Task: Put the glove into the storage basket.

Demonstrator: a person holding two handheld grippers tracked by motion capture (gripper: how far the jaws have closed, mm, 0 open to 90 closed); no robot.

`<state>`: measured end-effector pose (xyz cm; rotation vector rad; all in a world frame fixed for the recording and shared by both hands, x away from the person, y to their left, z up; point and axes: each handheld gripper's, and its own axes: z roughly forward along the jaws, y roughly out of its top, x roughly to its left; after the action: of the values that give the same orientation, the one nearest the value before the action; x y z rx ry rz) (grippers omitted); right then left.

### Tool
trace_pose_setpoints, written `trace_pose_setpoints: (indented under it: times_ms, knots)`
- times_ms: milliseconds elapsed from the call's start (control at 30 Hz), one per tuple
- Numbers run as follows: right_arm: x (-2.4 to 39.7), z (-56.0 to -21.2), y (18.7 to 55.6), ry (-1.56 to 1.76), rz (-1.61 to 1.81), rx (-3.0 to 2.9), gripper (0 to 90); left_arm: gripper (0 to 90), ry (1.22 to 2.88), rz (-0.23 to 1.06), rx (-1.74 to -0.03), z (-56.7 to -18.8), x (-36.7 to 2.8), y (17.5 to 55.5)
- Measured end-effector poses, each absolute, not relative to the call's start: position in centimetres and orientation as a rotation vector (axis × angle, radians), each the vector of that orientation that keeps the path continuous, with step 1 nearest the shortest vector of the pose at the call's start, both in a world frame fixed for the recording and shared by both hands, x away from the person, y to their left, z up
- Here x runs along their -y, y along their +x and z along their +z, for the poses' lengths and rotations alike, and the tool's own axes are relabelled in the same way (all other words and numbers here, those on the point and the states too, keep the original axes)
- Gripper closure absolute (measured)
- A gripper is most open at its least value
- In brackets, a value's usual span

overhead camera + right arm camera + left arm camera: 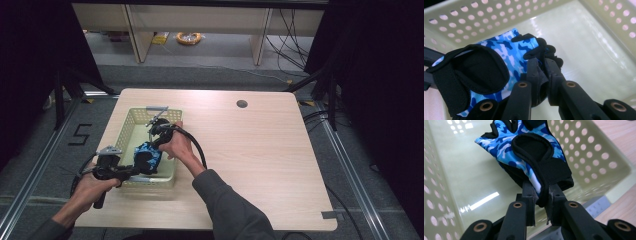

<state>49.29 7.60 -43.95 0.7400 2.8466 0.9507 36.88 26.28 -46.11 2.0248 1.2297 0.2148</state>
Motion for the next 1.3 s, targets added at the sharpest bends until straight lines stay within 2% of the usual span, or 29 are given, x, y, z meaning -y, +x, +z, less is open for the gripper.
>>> trace_pose_setpoints:
  times_ms: [233, 533, 833, 1300]
  knots:
    - [-8.3, -44.5, 49.3, 0.743, 0.885, -2.846, 83.4, 74.7, 2.01, 0.202, -1.247, -46.2, -26.2, 37.0]
    - [-8.2, -45.1, 49.5, 0.742, 0.802, -2.829, 83.3, 51.9, 2.01, 0.272, -1.237, -45.6, -26.6, 36.7]
    - [-8.2, -45.3, 49.6, 0.776, 0.774, -2.835, 82.9, 50.5, 1.989, 0.288, -1.209, -44.4, -26.3, 36.2]
    - [-8.9, -45.5, 49.6, 0.708, 0.687, -2.831, 78.1, 41.1, 1.964, 0.297, -1.22, -44.3, -25.3, 35.6]
